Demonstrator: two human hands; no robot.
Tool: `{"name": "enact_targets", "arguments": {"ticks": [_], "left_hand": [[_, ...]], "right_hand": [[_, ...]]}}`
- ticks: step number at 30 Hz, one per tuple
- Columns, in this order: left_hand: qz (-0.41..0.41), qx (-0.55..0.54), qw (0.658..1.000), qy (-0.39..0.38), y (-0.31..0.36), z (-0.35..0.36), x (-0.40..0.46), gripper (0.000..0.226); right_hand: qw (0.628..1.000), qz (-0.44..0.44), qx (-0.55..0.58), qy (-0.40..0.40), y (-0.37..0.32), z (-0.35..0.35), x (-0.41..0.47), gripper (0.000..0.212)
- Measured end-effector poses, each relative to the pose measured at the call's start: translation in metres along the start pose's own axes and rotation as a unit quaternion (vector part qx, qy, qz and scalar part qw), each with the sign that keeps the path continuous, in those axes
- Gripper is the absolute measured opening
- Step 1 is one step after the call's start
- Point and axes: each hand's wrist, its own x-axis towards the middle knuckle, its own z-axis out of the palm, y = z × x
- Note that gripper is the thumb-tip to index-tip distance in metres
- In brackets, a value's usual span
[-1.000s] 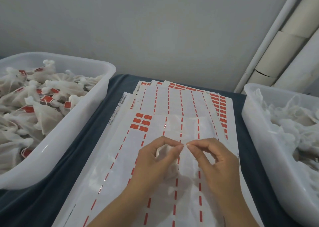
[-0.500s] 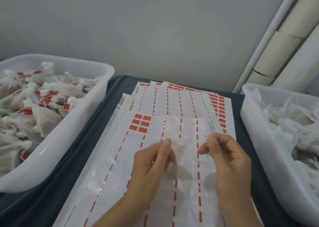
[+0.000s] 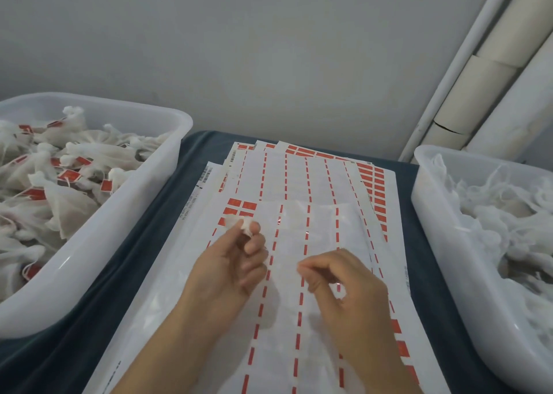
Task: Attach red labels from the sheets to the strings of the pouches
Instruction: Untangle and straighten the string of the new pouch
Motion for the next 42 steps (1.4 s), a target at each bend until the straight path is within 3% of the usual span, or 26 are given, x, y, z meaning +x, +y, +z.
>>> {"name": "enact_targets", "arguments": {"ticks": [3, 6, 8, 11, 14, 16, 19, 23, 26, 28, 34, 39, 42], "left_hand": [[0.005, 0.122, 0.992, 0.034, -0.003, 0.002, 0.0, 0.046], [-0.013, 0.245, 0.968, 0.05, -0.009, 0.003, -0.002, 0.043], [-0.055, 0.341, 0.937, 0.058, -0.016, 0.006, 0.004, 0.046], [-0.141, 0.478, 0.864, 0.073, -0.025, 0.006, 0.01, 0.046], [-0.124, 0.56, 0.818, 0.04, -0.028, 0.009, 0.011, 0.047], [-0.095, 0.563, 0.821, 0.001, -0.026, 0.007, 0.004, 0.055], [-0.033, 0.553, 0.832, -0.037, -0.026, 0.009, -0.004, 0.048], [0.087, 0.581, 0.807, -0.053, -0.028, 0.011, -0.006, 0.025], [0.134, 0.589, 0.792, -0.087, -0.031, 0.013, -0.01, 0.033], [0.149, 0.583, 0.792, -0.103, -0.031, 0.015, -0.012, 0.039], [0.159, 0.568, 0.798, -0.122, -0.031, 0.013, -0.013, 0.027], [0.175, 0.567, 0.796, -0.12, -0.033, 0.011, -0.012, 0.036], [0.188, 0.583, 0.782, -0.11, -0.035, 0.009, -0.011, 0.03]], "right_hand": [[0.996, 0.092, 0.003, -0.003, 0.007, -0.006, 0.004, 0.004], [0.991, 0.133, 0.022, -0.005, 0.009, -0.006, 0.005, 0.009], [0.993, 0.119, 0.024, 0.005, 0.006, -0.003, 0.004, 0.006], [0.999, 0.037, 0.016, 0.001, 0.001, 0.003, 0.001, 0.013], [0.996, 0.021, 0.06, -0.061, -0.004, 0.009, -0.006, 0.012], [0.988, 0.078, 0.093, -0.095, -0.006, 0.011, -0.008, 0.008], [0.986, 0.129, 0.079, -0.066, -0.003, 0.012, -0.007, 0.014], [0.982, 0.173, 0.07, 0.005, 0.003, 0.006, 0.0, 0.015], [0.978, 0.187, 0.091, 0.02, 0.004, 0.0, 0.003, 0.014], [0.975, 0.177, 0.131, 0.009, 0.002, -0.004, 0.006, 0.017], [0.958, 0.191, 0.213, -0.029, -0.001, -0.014, 0.013, 0.037], [0.965, 0.156, 0.202, -0.061, 0.001, -0.017, 0.012, 0.019], [0.966, 0.166, 0.182, -0.083, 0.002, -0.015, 0.009, 0.017]]}}
